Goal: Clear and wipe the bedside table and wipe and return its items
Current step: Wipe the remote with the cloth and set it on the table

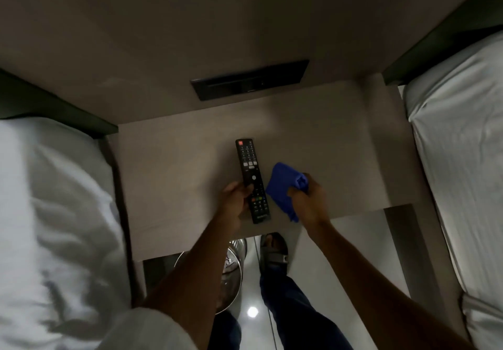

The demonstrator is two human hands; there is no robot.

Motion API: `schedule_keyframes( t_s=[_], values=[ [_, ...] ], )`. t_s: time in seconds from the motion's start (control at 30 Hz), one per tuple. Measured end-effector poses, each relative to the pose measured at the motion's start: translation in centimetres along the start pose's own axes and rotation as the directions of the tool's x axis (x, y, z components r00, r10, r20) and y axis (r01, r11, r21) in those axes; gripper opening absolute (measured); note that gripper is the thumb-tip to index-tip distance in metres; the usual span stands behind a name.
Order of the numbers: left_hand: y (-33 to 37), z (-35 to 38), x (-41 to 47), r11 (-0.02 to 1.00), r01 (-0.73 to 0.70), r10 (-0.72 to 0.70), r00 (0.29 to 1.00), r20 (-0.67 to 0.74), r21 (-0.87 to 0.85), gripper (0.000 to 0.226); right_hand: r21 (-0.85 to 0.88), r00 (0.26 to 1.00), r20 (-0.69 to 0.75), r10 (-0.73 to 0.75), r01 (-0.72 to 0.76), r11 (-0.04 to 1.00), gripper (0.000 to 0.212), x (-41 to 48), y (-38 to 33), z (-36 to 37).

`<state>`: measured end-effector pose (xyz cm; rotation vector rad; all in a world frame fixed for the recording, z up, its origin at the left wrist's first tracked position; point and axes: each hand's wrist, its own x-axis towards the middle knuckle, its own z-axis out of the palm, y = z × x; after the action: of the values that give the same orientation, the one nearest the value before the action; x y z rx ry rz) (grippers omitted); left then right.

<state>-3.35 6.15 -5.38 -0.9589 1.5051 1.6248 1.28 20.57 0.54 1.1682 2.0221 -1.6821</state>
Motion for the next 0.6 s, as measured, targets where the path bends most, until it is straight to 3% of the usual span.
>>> schedule_keyframes(
  t_s=[0.4, 0.6],
  values=[
    [-2.3, 0.7, 4.8, 0.998, -0.046, 0.048, 0.998, -0.048, 0.032, 0.026, -0.064, 1.0, 0.004, -0.029, 0.03, 0.998, 0.021, 2.0, 1.0, -0.6],
    [-1.2, -4.0, 2.5, 0.95, -0.154, 0.194, 0.972, -0.13, 0.271, 0.023, -0.03, 0.992, 0.007, -0.129, 0.129, 0.991, 0.021, -0.7, -0.5, 2.3]
  ],
)
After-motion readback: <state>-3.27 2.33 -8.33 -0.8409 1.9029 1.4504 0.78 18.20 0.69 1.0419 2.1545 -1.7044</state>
